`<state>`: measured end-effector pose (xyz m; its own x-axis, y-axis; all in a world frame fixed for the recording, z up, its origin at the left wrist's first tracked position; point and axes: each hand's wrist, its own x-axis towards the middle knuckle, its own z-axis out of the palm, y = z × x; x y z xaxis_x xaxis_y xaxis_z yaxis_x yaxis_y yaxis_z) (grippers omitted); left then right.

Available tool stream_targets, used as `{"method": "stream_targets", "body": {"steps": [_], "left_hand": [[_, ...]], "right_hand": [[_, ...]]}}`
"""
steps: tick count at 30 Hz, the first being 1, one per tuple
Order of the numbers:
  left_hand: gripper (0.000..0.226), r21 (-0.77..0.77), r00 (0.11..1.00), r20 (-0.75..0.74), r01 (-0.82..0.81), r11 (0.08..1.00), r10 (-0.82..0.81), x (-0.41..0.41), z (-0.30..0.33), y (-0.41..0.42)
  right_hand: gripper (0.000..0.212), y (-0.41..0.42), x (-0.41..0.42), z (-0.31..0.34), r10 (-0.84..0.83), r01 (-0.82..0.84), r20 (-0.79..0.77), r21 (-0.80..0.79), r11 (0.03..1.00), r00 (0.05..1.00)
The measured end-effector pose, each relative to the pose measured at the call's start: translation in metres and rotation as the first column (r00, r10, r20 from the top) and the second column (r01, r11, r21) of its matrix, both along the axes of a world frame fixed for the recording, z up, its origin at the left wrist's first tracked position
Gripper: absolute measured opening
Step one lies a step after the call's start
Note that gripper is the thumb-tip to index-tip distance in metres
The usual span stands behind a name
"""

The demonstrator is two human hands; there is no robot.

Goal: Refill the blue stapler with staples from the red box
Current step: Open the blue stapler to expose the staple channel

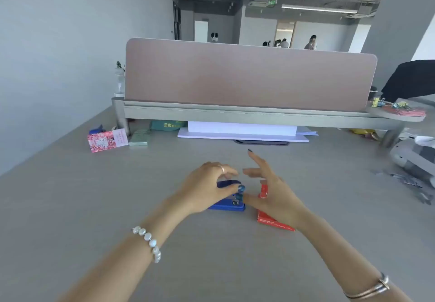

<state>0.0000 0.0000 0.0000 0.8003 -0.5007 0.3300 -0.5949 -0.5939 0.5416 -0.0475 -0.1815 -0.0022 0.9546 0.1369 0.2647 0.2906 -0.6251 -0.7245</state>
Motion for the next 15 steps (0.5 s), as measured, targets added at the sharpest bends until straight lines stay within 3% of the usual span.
{"method": "stream_targets", "body": {"steps": [4, 10, 15], "left_hand": [[0.037, 0.036, 1.000, 0.004, -0.007, 0.999, 0.007, 0.006, -0.010, -0.003], [0.034, 0.044, 0.999, -0.032, 0.017, 0.999, -0.016, 0.011, -0.016, -0.010], [0.027, -0.064, 0.993, -0.108, 0.043, 0.997, -0.050, 0.001, -0.020, -0.011]], "right_hand": [[0.087, 0.002, 0.005, -0.013, 0.041, -0.055, -0.101, -0.139, 0.989, 0.994], [0.076, 0.005, 0.013, -0.030, -0.050, 0.036, -0.085, -0.159, 0.987, 0.995], [0.026, 0.004, 0.005, -0.029, -0.039, 0.031, -0.028, -0.231, 0.972, 0.999]]}}
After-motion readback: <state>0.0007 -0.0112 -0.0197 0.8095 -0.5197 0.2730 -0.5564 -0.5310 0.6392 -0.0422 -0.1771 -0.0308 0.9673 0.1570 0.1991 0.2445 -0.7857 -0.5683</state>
